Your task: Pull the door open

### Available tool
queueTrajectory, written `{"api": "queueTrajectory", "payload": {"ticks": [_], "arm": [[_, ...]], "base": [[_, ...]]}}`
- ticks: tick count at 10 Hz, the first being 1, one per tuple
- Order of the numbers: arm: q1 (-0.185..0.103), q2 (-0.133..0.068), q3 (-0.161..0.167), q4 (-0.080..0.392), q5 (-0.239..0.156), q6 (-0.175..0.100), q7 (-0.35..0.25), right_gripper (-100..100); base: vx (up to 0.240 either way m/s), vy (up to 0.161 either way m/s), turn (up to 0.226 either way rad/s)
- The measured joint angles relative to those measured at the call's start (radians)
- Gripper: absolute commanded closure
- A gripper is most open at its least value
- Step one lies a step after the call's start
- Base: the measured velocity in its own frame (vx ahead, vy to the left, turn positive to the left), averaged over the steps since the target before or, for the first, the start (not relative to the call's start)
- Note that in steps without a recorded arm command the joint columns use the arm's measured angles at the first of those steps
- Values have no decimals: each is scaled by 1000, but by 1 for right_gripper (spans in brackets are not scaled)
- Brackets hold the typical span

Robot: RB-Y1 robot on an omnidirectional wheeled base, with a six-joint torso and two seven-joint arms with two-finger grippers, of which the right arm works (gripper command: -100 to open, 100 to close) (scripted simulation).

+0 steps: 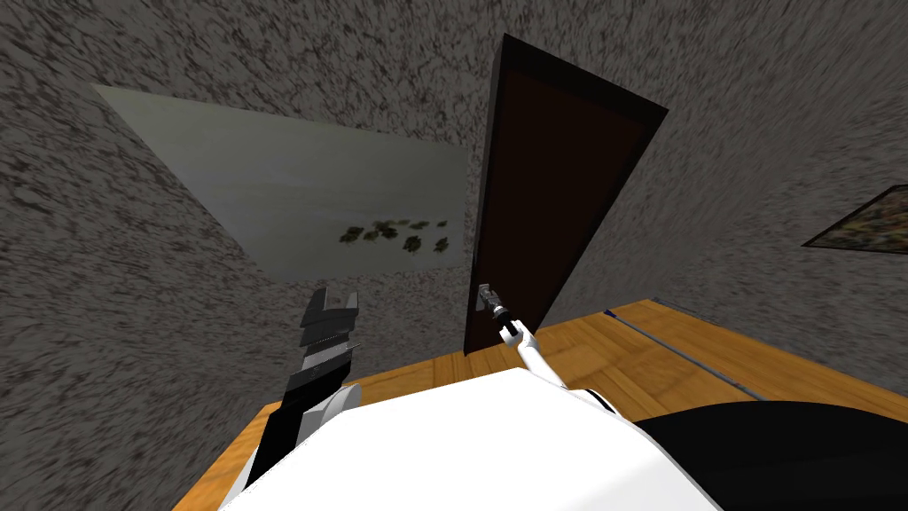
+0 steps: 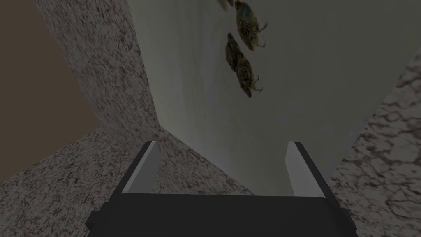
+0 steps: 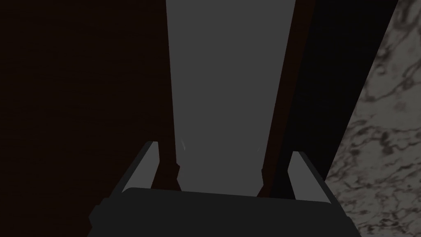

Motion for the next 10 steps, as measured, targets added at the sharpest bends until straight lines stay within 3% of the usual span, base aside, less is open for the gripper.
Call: {"api": "queueTrajectory", "payload": {"ticks": [6, 10], "arm": [[1, 0, 2, -3, 1, 2, -1, 100], [-2, -2, 22, 1, -97, 42, -9, 100]], "base": [[-2, 0, -5], [-12, 7, -27]]}}
